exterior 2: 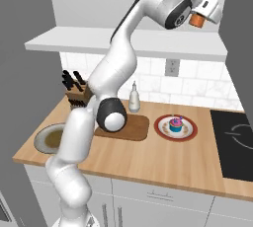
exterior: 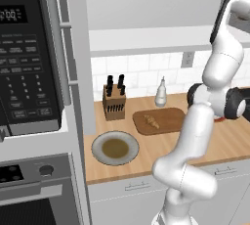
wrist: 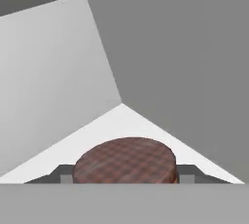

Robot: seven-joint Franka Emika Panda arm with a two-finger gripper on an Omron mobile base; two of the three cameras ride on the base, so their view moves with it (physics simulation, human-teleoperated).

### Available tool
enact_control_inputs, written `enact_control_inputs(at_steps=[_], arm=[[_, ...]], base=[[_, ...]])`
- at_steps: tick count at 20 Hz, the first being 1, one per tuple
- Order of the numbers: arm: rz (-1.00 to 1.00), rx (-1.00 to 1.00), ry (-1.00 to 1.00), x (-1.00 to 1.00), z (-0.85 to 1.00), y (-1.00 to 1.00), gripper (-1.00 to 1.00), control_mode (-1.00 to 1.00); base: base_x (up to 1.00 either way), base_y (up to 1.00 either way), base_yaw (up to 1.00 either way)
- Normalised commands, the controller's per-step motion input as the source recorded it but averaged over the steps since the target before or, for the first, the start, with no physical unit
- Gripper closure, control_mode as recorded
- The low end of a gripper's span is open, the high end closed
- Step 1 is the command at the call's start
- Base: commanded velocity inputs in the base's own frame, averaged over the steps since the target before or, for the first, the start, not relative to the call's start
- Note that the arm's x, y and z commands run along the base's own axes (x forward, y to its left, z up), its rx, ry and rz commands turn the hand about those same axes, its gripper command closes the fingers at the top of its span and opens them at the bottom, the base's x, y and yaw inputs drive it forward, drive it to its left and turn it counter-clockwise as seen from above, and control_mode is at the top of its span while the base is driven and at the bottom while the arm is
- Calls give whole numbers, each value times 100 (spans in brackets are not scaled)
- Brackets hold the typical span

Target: From the different types of pastries on the counter, select a croissant and place it on the cutting board. Then retrieve a jar of jam from the cabinet and place it alongside the croissant on the cutting board.

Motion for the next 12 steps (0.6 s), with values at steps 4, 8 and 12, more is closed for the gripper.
enact_control_inputs(at_steps=[4,8,12], arm=[[26,-13,-3,-100,-34,40,100,-100],[33,-6,-14,-100,-96,26,100,-100],[34,0,-26,-100,-100,22,100,-100]], base=[[0,0,0],[0,0,0],[0,0,0]])
